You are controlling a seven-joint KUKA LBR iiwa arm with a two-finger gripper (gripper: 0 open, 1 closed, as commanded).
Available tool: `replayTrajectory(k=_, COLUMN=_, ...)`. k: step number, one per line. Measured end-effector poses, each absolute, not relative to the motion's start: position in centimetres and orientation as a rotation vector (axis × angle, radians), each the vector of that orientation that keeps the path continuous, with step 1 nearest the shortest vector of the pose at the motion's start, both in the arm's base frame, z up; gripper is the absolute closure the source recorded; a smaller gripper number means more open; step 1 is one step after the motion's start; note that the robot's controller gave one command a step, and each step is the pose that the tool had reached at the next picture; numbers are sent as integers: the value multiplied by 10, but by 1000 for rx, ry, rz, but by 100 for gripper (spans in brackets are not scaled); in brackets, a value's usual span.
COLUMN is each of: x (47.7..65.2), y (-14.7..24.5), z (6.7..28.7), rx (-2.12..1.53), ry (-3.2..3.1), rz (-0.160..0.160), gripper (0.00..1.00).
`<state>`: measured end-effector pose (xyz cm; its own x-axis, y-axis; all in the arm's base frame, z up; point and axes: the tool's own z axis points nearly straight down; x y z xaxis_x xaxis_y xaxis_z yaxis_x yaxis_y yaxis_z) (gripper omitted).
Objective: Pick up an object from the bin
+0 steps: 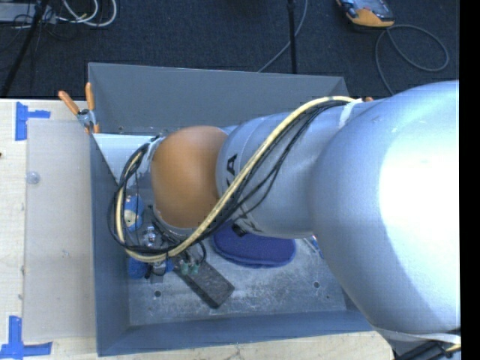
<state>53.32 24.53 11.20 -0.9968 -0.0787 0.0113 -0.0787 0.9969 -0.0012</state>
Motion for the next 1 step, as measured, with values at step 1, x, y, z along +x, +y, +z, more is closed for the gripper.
replayTrajectory(k=1, x=533, y=245, z=128, rx=123, ry=-3129, rz=2, gripper=100)
